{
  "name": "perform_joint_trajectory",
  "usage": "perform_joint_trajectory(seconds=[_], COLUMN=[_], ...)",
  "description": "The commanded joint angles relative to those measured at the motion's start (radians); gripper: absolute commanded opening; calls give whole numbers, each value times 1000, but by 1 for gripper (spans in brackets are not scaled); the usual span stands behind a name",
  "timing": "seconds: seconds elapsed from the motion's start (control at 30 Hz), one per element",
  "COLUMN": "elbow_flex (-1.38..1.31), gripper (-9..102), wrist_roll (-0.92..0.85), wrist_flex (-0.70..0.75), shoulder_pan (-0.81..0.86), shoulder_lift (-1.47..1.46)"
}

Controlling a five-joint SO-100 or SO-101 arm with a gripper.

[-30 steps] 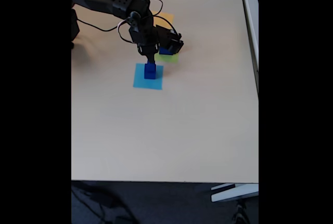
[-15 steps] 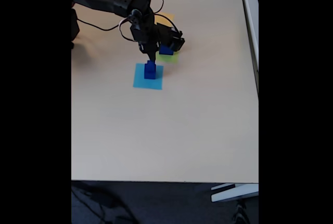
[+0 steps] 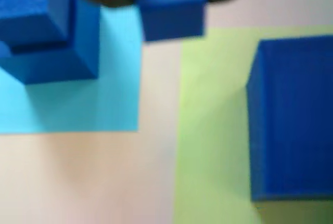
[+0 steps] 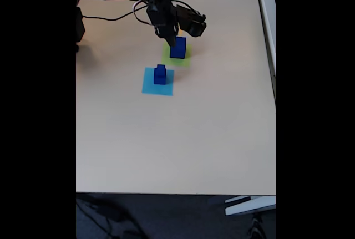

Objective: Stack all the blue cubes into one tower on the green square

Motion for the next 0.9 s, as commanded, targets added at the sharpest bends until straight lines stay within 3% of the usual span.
perform_joint_trajectory(seconds=[0.0,0.43,0.87], elbow_flex=[-72,-26,11], gripper=[0,0,0], wrist_roll=[37,63,117], wrist_flex=[-17,-164,-169], shoulder_pan=[-44,-86,-103], shoulder_lift=[38,-69,-78])
